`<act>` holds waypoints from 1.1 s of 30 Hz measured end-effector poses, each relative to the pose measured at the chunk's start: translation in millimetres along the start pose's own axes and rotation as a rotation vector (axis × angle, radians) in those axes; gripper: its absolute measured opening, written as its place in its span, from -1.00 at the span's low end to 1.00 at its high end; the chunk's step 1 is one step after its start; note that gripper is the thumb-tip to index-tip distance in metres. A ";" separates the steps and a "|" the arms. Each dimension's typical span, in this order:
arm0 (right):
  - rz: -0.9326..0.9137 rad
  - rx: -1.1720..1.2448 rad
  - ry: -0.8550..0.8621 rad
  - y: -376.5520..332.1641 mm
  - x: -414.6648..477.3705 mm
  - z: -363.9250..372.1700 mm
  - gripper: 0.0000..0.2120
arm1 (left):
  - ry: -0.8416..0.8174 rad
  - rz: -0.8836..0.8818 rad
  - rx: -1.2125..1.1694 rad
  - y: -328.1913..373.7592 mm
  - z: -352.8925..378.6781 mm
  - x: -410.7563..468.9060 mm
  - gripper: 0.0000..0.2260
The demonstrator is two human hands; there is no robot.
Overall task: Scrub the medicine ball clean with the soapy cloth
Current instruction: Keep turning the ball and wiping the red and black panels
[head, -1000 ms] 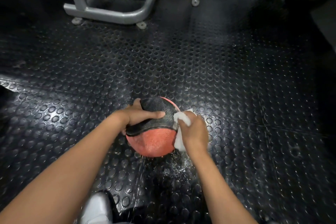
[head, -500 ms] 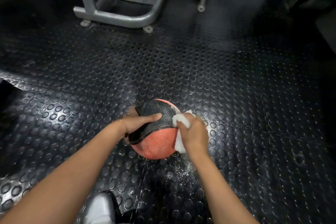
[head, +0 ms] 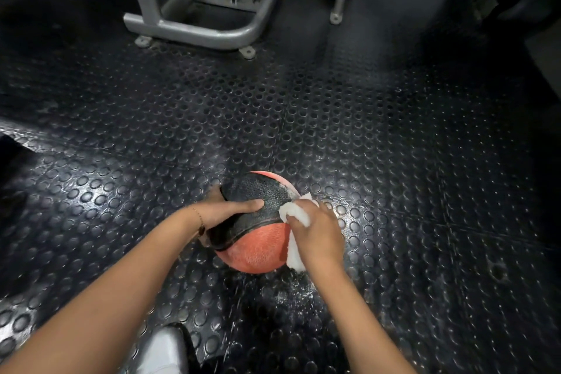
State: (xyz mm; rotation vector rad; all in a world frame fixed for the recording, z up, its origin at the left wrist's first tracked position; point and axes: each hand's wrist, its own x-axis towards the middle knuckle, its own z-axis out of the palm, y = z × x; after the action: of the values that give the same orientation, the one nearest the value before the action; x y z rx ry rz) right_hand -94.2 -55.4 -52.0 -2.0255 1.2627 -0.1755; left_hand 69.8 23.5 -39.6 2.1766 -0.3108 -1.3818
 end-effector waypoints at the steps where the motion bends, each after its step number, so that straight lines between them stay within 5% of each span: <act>1: 0.020 -0.001 -0.003 2.5 0.1 -1.6 -0.70 | 0.015 0.039 0.109 5.3 -0.3 2.4 -0.08; 7: -0.075 -0.075 -0.022 5.3 -18.2 -6.9 -0.67 | -0.058 0.217 0.660 21.1 10.0 11.0 0.08; 19: -0.097 -0.038 0.019 -1.4 -13.1 3.2 -0.69 | 0.034 0.161 0.616 2.3 9.7 4.2 0.06; 23: 0.080 0.066 0.059 5.4 3.2 7.0 -0.73 | 0.037 0.138 0.646 6.1 18.1 -3.0 0.01; 33: 0.092 0.171 0.124 11.6 6.5 10.7 -0.76 | 0.035 0.118 0.645 13.9 25.2 -7.5 0.01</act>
State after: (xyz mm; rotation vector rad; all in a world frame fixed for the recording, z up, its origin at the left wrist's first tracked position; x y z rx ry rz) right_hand -94.3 -58.2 -68.9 -1.8302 1.3668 -0.3581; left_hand 45.3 7.5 -34.5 2.6243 -0.9658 -1.2913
